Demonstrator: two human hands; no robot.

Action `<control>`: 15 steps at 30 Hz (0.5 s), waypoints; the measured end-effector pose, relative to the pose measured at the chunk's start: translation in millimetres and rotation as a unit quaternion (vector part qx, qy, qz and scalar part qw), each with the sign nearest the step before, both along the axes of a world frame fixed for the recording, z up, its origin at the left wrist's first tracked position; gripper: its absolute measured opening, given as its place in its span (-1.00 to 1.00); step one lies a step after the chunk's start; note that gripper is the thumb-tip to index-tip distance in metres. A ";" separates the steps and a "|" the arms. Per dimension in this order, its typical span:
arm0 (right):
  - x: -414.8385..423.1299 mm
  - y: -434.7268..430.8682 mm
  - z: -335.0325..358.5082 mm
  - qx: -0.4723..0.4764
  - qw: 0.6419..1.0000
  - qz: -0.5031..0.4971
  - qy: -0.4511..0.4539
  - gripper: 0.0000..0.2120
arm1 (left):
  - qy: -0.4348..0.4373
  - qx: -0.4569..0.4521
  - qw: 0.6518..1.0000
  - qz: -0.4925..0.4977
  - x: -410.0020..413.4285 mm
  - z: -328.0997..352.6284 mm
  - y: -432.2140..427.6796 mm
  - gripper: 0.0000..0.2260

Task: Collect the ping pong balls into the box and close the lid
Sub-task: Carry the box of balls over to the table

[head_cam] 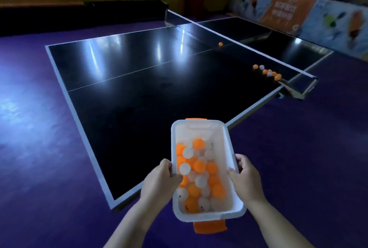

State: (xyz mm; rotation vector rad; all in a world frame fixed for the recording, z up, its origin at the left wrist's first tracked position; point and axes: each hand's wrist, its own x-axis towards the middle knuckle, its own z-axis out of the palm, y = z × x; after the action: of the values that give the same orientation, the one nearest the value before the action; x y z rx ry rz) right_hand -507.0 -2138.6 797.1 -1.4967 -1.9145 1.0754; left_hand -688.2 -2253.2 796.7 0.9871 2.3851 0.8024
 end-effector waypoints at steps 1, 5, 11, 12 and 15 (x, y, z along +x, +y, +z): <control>-0.6 1.1 0.1 -0.003 1.000 -0.017 0.001 -0.73 | -0.002 -0.005 1.000 -0.013 -3.0 -0.5 7.6 -0.88; 10.8 15.1 -3.2 -0.021 0.994 -0.110 -0.002 -0.75 | -0.018 -0.022 0.997 -0.073 -3.2 -12.0 53.6 -0.87; 63.2 57.1 -4.6 -0.029 0.978 -0.206 -0.009 -0.78 | -0.024 -0.044 0.983 -0.176 39.1 -26.5 133.6 -0.90; 74.6 65.9 -5.8 -0.029 0.975 -0.220 -0.010 -0.78 | -0.024 -0.049 0.980 -0.191 48.8 -26.5 147.8 -0.89; 111.3 99.2 -12.4 -0.028 0.967 -0.253 -0.001 -0.78 | -0.019 -0.049 0.974 -0.222 82.1 -24.4 193.8 -0.88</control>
State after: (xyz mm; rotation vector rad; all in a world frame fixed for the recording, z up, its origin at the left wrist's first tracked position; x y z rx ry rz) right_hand -395.7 -2039.4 784.6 -1.8790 -1.3891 0.8905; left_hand -606.1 -2059.4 772.3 1.3808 2.0323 0.5242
